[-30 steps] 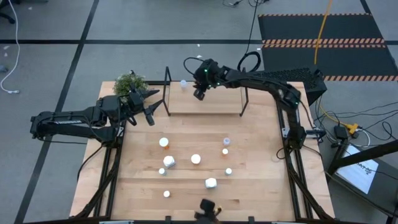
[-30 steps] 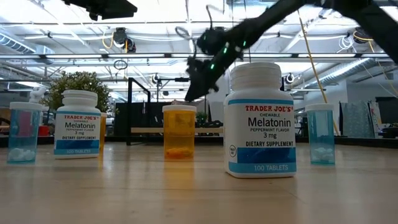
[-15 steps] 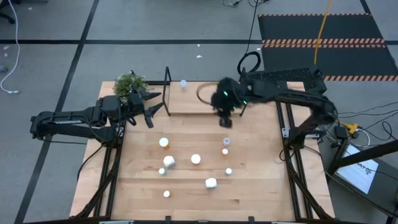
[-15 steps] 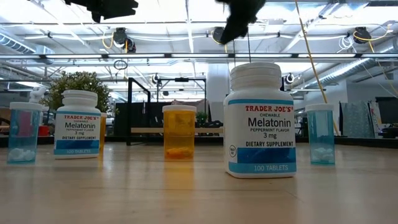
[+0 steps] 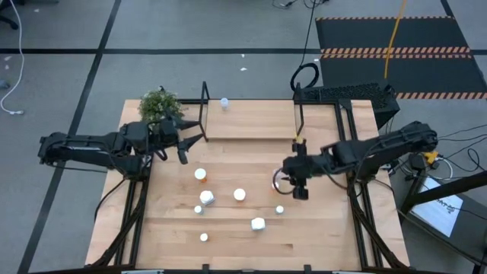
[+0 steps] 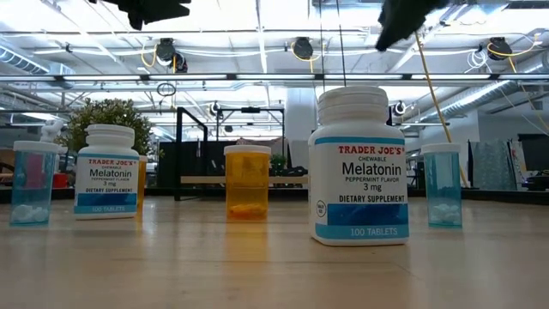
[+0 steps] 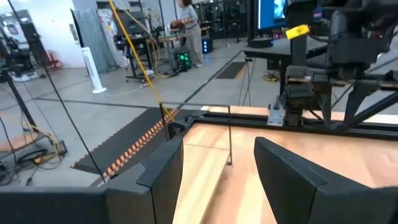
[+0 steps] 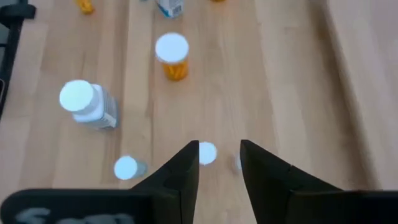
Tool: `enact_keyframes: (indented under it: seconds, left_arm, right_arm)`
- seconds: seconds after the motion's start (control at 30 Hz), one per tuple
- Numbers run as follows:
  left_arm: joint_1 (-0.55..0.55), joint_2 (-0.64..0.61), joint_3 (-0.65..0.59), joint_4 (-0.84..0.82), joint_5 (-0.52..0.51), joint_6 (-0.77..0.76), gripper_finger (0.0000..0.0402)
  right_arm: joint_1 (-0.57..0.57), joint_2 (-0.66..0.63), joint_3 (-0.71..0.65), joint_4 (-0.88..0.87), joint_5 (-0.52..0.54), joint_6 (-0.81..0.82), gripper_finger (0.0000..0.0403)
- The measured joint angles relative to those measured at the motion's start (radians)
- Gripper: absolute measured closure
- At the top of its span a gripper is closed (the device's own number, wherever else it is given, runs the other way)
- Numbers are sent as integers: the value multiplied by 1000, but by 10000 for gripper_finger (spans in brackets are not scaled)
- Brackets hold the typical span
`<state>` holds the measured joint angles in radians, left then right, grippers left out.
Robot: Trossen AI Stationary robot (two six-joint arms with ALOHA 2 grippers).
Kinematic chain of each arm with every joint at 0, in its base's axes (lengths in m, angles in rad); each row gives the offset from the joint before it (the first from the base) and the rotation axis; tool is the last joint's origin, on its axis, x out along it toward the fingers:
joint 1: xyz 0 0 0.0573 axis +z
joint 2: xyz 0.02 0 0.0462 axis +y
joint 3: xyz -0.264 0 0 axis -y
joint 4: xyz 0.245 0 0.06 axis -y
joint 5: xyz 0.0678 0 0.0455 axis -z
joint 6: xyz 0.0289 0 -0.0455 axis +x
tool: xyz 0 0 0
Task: Pick and place medicine bottles onto shelf by color
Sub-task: Put the transparent pill bottle on the shelf aligned with the other transparent pill bottle
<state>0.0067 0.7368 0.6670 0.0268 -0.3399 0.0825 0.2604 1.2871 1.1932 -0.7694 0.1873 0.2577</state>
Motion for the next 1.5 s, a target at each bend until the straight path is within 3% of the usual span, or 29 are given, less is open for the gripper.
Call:
enact_keyframes:
  seconds: [0.17, 0.47, 0.8, 1.03, 1.43, 1.5]
  left_arm:
    - [-4, 60, 0, 6, -1, -17, 202]
    - [-1, 190, 0, 85, -1, -22, 202]
    - [-1, 268, 0, 169, -2, 14, 202]
    - [12, 271, 0, 174, -2, 13, 202]
    - [14, 271, 0, 189, -2, 12, 202]
    - [14, 271, 0, 192, -2, 11, 202]
  right_arm:
    - [9, -6, -152, 137, 26, 29, 271]
    - [-26, -6, -374, 384, 56, -59, 214]
    - [-84, -6, -479, 504, 73, -96, 166]
    - [-92, -6, -557, 646, 72, -123, 166]
    - [-131, 21, -589, 698, 69, -140, 171]
    - [-142, 43, -589, 722, 31, -143, 171]
